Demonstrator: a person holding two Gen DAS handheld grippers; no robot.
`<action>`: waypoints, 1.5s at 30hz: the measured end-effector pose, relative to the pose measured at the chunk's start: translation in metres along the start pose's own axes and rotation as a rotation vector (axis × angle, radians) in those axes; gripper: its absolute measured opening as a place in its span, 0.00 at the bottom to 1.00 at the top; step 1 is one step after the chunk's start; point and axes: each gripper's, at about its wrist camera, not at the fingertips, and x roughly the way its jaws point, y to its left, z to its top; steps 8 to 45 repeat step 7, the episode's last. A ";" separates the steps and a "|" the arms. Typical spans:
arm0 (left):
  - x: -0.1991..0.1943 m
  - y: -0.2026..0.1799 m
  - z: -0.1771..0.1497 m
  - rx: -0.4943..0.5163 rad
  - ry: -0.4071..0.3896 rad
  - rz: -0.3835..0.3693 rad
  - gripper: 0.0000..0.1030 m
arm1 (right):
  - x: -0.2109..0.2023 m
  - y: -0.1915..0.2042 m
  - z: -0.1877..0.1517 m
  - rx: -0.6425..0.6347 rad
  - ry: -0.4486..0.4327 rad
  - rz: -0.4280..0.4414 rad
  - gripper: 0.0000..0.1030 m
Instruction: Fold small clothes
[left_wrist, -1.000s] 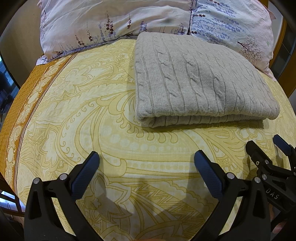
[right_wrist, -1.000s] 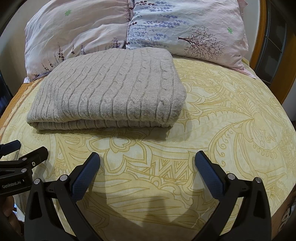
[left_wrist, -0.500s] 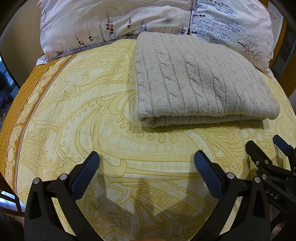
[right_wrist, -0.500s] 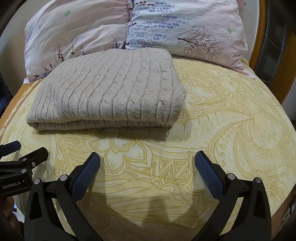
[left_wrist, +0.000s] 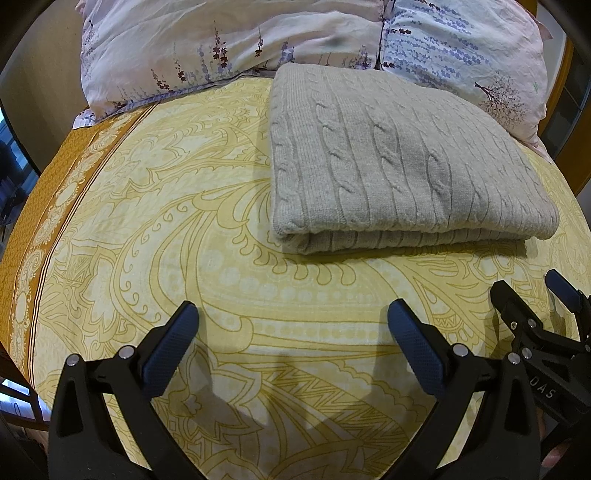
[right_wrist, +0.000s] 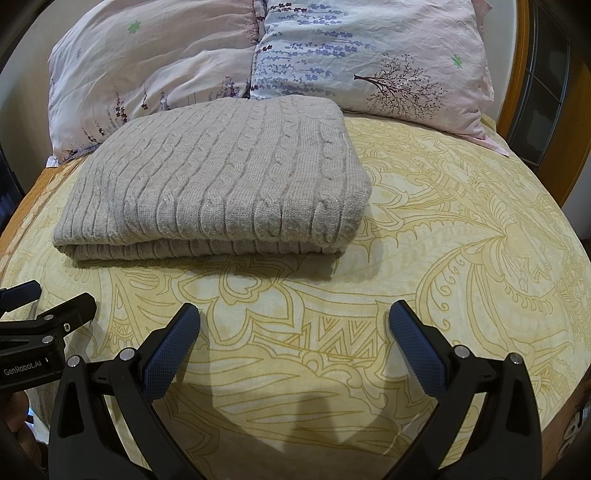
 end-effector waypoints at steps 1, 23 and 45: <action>0.000 0.000 0.000 0.000 -0.001 0.000 0.98 | 0.000 0.000 0.000 0.000 0.000 0.000 0.99; 0.000 0.000 -0.001 0.000 -0.001 0.000 0.98 | 0.000 0.000 -0.001 0.001 0.000 -0.001 0.99; 0.000 0.000 -0.001 0.000 -0.001 0.000 0.98 | 0.000 0.000 -0.001 0.001 0.000 -0.001 0.99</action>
